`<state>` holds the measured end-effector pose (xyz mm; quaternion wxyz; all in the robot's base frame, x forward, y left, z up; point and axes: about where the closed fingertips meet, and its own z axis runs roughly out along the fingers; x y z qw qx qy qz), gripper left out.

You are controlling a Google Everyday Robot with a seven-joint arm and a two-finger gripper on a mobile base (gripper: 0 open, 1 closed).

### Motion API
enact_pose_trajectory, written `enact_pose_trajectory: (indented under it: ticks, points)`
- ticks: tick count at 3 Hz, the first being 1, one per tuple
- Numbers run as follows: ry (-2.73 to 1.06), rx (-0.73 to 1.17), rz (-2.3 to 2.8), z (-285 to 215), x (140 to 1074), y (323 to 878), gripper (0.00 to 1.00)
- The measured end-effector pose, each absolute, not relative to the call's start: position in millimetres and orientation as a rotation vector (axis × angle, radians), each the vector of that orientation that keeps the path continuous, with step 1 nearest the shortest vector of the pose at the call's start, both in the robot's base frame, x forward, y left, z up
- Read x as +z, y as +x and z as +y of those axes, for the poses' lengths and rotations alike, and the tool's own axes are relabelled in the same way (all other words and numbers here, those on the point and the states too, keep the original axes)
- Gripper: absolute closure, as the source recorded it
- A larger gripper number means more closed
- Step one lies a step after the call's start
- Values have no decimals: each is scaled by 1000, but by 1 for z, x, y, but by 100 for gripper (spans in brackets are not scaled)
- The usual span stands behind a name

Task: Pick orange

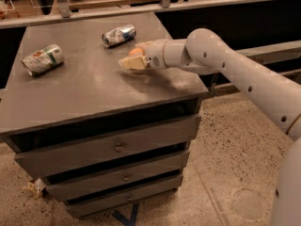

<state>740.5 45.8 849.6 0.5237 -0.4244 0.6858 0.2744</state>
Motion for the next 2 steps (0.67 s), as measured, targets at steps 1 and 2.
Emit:
enact_pose_trajectory:
  ticks: [1, 2]
  points:
    - [-1018, 659, 1616, 50, 855, 739, 59]
    - [-1016, 660, 1566, 53, 873, 735, 82]
